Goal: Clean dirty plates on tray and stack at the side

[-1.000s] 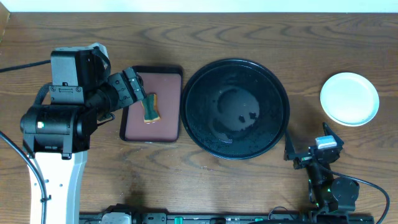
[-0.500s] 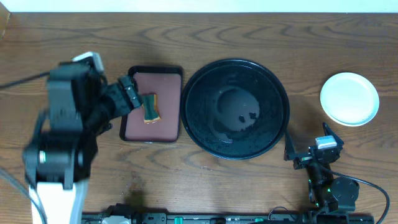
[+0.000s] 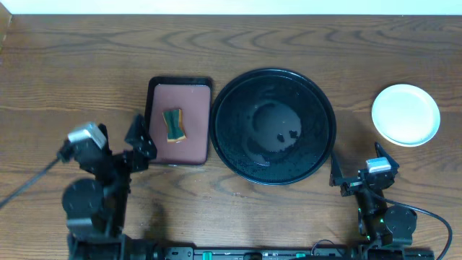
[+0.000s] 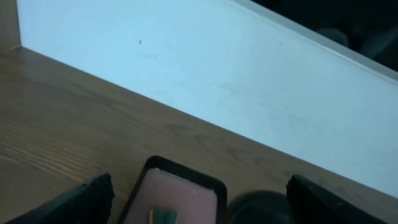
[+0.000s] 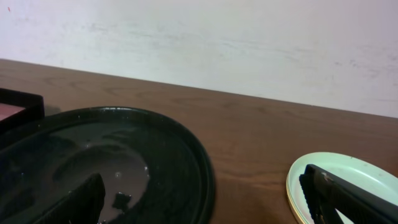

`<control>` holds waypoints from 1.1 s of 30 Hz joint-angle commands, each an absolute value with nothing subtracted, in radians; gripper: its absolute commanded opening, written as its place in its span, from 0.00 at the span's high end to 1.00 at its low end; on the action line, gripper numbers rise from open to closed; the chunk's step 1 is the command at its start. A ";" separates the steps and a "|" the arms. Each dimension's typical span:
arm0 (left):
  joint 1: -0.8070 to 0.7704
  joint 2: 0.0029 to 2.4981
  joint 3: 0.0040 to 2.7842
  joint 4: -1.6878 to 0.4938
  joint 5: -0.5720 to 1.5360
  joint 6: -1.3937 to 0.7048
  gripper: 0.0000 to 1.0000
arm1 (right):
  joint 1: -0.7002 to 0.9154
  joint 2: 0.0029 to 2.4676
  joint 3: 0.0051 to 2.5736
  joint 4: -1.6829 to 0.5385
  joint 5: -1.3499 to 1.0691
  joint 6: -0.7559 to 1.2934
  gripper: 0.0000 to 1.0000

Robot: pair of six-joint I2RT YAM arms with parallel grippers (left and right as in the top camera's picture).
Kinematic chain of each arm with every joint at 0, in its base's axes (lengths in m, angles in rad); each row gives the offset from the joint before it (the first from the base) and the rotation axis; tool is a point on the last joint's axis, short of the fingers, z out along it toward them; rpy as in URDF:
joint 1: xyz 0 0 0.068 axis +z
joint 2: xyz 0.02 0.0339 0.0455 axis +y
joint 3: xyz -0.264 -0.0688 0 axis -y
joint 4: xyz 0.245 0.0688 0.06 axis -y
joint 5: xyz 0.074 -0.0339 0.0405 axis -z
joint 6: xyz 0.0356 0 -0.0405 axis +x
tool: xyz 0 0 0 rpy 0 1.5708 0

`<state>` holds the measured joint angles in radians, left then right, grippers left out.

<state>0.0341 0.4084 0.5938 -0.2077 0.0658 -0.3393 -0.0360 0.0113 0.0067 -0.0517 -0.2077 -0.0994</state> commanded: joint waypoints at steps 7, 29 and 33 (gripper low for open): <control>0.041 0.108 0.332 -0.070 0.051 -0.327 0.10 | -0.031 0.007 0.006 -0.056 -0.202 -0.110 0.01; 0.037 0.002 0.004 0.031 0.035 -0.327 0.10 | -0.031 0.007 0.006 -0.056 -0.202 -0.110 0.01; 0.036 0.002 0.004 0.013 0.035 -0.327 0.11 | -0.031 0.007 0.006 -0.056 -0.202 -0.110 0.01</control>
